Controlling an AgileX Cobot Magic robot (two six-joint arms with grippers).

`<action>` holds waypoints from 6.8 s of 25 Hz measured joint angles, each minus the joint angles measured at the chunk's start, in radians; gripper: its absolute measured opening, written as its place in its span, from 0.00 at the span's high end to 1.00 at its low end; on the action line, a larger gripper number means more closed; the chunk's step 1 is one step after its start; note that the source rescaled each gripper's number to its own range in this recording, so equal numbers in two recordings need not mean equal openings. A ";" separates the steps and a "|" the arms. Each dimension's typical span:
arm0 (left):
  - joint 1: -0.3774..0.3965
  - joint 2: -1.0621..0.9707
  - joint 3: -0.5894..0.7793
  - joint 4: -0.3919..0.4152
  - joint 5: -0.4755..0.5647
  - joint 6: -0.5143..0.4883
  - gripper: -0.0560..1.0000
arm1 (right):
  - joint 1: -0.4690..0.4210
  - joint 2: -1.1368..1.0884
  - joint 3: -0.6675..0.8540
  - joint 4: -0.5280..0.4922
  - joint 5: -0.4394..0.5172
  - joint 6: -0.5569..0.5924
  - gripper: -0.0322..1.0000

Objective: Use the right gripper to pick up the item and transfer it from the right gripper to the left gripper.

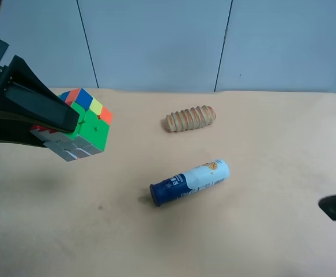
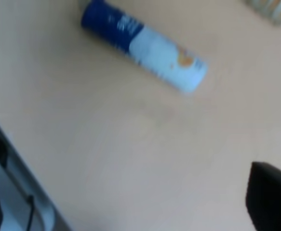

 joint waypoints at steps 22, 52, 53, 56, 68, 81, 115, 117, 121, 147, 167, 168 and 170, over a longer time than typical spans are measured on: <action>0.000 0.000 0.000 0.001 0.006 0.000 0.95 | 0.000 -0.553 0.365 0.000 -0.139 0.177 0.00; 0.047 0.000 0.000 0.295 -0.096 -0.073 0.95 | -0.421 -0.718 0.368 0.001 -0.140 0.178 0.00; 0.067 0.000 0.000 0.334 -0.096 -0.090 0.95 | -0.426 -0.718 0.368 0.001 -0.140 0.178 0.00; 0.133 0.006 0.000 0.434 -0.096 -0.117 0.95 | -0.428 -0.718 0.368 0.001 -0.141 0.178 0.00; 0.349 0.233 0.000 0.631 -0.152 -0.121 0.95 | -0.428 -0.718 0.368 0.001 -0.141 0.178 0.00; 0.362 0.421 0.000 0.657 -0.404 -0.121 0.95 | -0.428 -0.718 0.368 0.001 -0.141 0.178 0.00; 0.362 0.303 -0.206 0.653 -0.062 -0.139 0.01 | -0.428 -0.718 0.368 0.001 -0.141 0.178 0.00; 0.362 0.220 -0.209 0.652 -0.004 -0.140 0.01 | -0.428 -0.718 0.368 0.001 -0.141 0.178 0.00; 0.362 0.047 -0.190 0.615 0.090 -0.143 0.01 | -0.428 -0.718 0.368 0.001 -0.141 0.178 0.00; 0.362 -0.971 0.305 0.822 0.173 -0.187 0.00 | -0.428 -0.718 0.368 0.001 -0.141 0.178 0.00; 0.296 -1.043 0.329 0.838 0.086 -0.203 0.00 | -0.428 -0.718 0.368 0.001 -0.141 0.178 0.00; 0.296 -1.043 0.339 0.838 0.069 -0.211 0.00 | -0.428 -0.718 0.368 0.001 -0.141 0.178 0.00; 0.296 -1.047 0.352 0.838 0.048 -0.220 0.00 | -0.428 -0.718 0.368 0.001 -0.141 0.178 0.00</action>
